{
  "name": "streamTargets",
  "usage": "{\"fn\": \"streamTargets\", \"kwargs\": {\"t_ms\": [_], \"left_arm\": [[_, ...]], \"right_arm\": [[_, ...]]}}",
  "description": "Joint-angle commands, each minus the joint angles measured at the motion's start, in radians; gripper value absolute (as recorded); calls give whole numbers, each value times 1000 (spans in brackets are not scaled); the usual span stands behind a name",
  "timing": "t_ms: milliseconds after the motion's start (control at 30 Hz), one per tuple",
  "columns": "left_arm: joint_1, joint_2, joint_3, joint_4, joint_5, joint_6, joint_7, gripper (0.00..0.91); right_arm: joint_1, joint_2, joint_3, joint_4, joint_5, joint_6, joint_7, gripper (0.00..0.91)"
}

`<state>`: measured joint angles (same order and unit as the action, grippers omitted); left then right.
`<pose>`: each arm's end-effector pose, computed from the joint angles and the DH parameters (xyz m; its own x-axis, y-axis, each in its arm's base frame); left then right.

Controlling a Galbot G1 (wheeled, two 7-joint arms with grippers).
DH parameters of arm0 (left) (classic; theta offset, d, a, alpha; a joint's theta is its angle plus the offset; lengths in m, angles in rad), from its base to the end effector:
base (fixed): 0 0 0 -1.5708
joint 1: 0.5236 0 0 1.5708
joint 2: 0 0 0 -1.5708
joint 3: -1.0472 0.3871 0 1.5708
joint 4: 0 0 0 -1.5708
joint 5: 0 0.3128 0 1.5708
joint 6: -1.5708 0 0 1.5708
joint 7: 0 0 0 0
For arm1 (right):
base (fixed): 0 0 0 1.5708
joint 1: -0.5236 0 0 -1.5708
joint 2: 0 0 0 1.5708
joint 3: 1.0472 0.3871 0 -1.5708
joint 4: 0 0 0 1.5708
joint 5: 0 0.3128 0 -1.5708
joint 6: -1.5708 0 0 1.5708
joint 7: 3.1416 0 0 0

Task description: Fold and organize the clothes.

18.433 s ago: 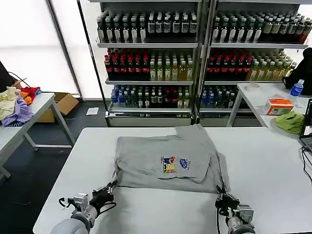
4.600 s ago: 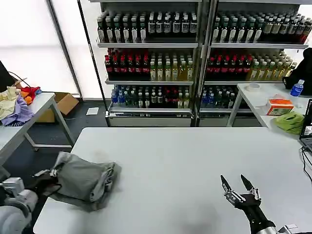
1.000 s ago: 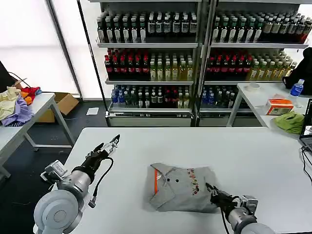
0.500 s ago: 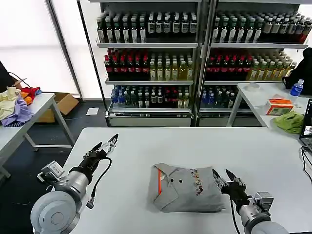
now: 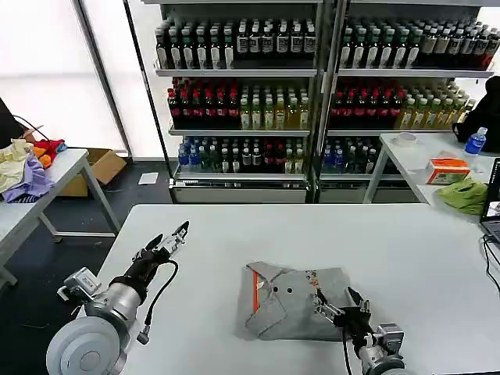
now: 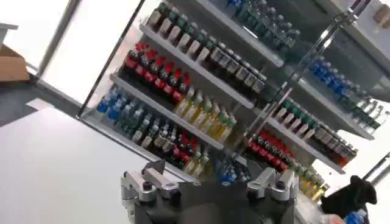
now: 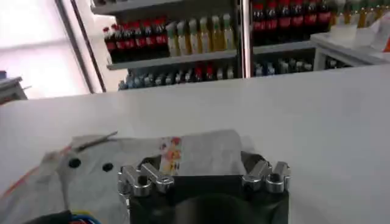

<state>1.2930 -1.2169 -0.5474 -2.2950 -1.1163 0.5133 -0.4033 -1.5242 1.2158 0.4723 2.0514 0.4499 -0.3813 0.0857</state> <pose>0.1866 0.0676 -0.2188 -0.9505 0.2384 0.1993 0.0855 0.8173 -0.5698 0.1394 -0.0709 -0.3336 -0.8968 -0.1607 0.4123 -0.1189 0.9850 0.1253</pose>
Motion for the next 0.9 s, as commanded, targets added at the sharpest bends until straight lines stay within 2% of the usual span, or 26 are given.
{"fn": "streamTargets", "kwargs": {"t_ms": [33,67,200,367,500,567,700,767,833,900], "left_arm": [[39,-2,4,4,99,-8,64,907],[40,-2,3,6,117,-14,77,907],[48,-1,-3,30,271,-57,165,907],[95,-15,-35,48,437,-124,388,907],[146,-60,-49,53,564,-182,496,907],[164,-75,-50,53,616,-199,515,907],[197,-105,-52,73,732,-262,542,907],[208,-114,-52,86,764,-306,546,907],[218,-121,-50,100,803,-337,542,907],[219,-126,-32,105,823,-352,478,907]], "right_arm": [[8,-25,11,-3,76,0,-19,907],[10,-28,18,9,76,7,-26,907],[8,-66,126,87,100,89,-106,907],[-33,-91,272,124,2,183,-224,907],[-51,-63,409,119,-41,192,-225,907],[-58,-53,455,112,-33,184,-224,907],[-77,-42,501,83,34,204,-257,907],[-85,-31,528,61,38,255,-291,907],[-87,-20,539,45,53,265,-311,907],[-79,3,542,16,70,284,-328,907]]}}
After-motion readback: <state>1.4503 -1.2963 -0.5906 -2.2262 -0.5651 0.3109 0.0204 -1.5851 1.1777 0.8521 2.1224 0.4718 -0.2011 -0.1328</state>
